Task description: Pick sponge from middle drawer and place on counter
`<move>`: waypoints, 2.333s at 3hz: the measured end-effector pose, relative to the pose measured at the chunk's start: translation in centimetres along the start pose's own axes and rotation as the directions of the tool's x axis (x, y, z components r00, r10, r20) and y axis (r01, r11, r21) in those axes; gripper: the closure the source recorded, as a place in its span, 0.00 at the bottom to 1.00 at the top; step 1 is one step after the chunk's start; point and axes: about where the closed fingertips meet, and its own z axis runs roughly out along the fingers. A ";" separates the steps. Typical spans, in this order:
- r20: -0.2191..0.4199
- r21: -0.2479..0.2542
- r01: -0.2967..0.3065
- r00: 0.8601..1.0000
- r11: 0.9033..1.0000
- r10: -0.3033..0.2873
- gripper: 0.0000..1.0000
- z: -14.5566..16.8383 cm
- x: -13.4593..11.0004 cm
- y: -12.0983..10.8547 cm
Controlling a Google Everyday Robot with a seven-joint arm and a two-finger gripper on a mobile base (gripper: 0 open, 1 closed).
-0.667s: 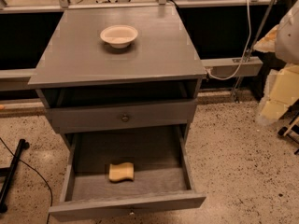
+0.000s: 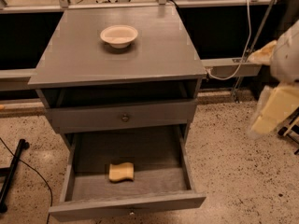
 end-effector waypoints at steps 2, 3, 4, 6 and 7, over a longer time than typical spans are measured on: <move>0.281 -0.059 -0.117 0.951 0.991 0.129 0.00 10.1 0.7 5.8; 0.274 -0.051 -0.115 0.954 0.992 0.124 0.00 9.5 0.5 5.5; 0.277 -0.093 -0.095 0.954 0.991 0.117 0.00 10.5 0.6 5.8; 0.417 -0.152 -0.085 0.898 0.985 0.142 0.00 19.8 -0.8 5.7; 0.465 -0.188 -0.084 0.870 0.978 0.164 0.00 25.1 -2.0 6.2</move>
Offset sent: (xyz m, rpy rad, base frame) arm -0.0151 0.0549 -0.1622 0.4691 -0.0194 -0.0262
